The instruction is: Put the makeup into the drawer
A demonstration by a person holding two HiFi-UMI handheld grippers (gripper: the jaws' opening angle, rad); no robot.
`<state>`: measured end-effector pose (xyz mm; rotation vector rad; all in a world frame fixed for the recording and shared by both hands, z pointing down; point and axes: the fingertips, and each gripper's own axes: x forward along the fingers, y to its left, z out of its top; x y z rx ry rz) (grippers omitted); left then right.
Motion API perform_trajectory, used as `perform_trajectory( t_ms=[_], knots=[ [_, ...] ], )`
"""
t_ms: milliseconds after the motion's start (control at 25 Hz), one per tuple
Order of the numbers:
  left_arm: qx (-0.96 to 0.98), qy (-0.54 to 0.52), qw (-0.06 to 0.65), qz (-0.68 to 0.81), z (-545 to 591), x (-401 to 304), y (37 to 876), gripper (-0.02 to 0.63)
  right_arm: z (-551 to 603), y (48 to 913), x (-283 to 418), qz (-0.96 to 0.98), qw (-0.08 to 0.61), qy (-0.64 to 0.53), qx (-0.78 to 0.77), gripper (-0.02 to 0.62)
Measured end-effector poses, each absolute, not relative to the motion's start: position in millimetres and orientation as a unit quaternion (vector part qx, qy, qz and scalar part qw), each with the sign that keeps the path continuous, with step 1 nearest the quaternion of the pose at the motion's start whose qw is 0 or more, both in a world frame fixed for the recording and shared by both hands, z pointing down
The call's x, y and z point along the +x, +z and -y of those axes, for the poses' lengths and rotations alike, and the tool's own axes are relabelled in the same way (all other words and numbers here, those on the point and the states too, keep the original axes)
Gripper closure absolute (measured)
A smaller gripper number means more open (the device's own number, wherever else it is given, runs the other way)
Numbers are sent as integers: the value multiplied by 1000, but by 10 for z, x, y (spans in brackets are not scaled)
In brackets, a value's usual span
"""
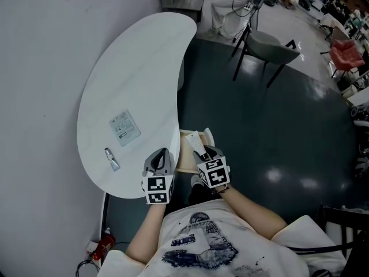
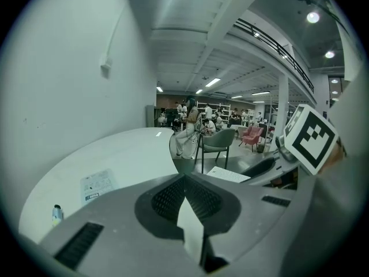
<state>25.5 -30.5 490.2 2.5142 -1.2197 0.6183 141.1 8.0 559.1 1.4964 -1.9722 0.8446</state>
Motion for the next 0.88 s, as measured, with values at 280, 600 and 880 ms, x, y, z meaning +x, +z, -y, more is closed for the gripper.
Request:
perform_trajectory(
  t_ms=[280,600,880],
  knots=[
    [860,223,151,433,328,356,5020,558,-103,5821,1470,734,281,327,525,410],
    [852,232,160,441,412,433,5193,558,-34,6143,1454,736,292,349,502,410],
    [847,243,165,443,488,460,5316,558,10,6491,1380,731,306,370,484,410]
  ],
)
